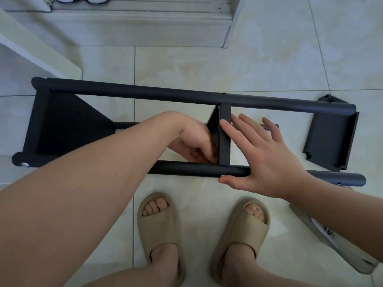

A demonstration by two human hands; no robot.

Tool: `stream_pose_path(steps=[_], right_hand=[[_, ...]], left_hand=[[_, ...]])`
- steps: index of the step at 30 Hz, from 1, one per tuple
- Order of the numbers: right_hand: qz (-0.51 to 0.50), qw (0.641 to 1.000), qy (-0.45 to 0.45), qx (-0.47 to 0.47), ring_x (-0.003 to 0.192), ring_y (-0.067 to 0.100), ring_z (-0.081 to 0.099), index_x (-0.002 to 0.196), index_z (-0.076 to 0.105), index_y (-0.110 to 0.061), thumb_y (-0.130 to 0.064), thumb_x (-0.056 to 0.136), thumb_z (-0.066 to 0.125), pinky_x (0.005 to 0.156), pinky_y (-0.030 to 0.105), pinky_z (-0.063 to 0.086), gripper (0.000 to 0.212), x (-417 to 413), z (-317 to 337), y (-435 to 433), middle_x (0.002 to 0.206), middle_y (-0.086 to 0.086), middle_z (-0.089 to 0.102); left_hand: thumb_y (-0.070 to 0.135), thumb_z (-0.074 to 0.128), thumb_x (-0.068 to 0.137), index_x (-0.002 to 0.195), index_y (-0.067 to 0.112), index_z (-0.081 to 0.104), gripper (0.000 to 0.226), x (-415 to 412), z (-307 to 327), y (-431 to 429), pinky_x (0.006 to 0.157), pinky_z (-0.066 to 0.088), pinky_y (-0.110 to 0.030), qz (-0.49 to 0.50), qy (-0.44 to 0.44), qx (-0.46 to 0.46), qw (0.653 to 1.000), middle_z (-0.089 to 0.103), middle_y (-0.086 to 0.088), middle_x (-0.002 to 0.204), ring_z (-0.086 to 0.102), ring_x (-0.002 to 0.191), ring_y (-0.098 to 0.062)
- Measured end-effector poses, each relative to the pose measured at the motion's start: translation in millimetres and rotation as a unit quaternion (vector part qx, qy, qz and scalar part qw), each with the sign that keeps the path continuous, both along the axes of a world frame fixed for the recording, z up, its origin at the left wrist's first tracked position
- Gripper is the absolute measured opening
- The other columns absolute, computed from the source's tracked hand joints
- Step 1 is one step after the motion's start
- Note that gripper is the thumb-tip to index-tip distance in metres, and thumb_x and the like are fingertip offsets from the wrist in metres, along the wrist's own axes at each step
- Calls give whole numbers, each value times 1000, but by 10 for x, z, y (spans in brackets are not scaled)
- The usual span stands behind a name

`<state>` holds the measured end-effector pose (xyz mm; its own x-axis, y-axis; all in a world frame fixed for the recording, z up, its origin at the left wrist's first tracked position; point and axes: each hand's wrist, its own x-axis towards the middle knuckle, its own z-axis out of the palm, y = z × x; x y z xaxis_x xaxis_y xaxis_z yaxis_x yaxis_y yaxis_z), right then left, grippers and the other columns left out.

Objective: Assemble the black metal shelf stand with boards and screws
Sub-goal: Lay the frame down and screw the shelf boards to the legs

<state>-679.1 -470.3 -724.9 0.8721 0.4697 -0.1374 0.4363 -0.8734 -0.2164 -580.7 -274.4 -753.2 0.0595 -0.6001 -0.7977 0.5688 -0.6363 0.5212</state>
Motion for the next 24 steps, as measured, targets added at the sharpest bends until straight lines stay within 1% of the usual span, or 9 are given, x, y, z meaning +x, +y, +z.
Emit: stream_pose_path(steps=[2, 5, 8, 10, 16, 24], right_hand=[[2, 1000, 0, 5, 151, 30, 29, 160, 23, -19, -84, 79, 44, 119, 61, 21, 106, 8, 2, 2, 161, 9, 34], [3, 1000, 1, 11, 150, 30, 30, 160, 24, -18, -83, 78, 48, 119, 60, 22, 107, 17, 0, 1, 161, 10, 35], [10, 1000, 1, 13, 150, 29, 30, 160, 22, -19, -82, 79, 47, 121, 58, 20, 106, 26, -14, -7, 161, 11, 34], [11, 1000, 4, 14, 151, 28, 29, 160, 21, -19, -83, 79, 47, 121, 58, 19, 106, 34, -16, -13, 162, 10, 33], [9, 1000, 2, 22, 151, 28, 30, 160, 23, -19, -82, 79, 49, 121, 58, 19, 106, 36, -15, -8, 162, 10, 34], [10, 1000, -1, 24, 150, 30, 32, 160, 23, -17, -82, 79, 49, 119, 61, 22, 106, 30, -12, -5, 161, 11, 35]], left_hand=[[-9, 59, 91, 88, 7, 74, 22, 21, 4, -2, 73, 61, -27, -16, -1, 1, 1000, 77, -9, 89, 75, 82, -19], [-7, 62, 91, 90, 8, 73, 18, 72, -13, -19, 74, 61, -26, -34, 3, 9, 999, 76, -7, 86, 74, 78, -16], [-3, 64, 91, 91, 10, 73, 15, 125, -42, -30, 67, 58, -21, -57, 5, 20, 998, 75, -4, 82, 72, 72, -12], [0, 64, 92, 92, 9, 73, 13, 159, -47, -22, 65, 57, -20, -62, 17, 21, 998, 75, -4, 83, 71, 71, -10], [2, 60, 94, 90, 10, 74, 16, 198, -37, -8, 68, 57, -21, -26, 25, 1, 999, 75, -5, 86, 71, 73, -10], [4, 64, 92, 92, 11, 75, 13, 152, -6, -31, 69, 56, -19, -58, 18, 10, 998, 75, -3, 86, 69, 73, -10]])
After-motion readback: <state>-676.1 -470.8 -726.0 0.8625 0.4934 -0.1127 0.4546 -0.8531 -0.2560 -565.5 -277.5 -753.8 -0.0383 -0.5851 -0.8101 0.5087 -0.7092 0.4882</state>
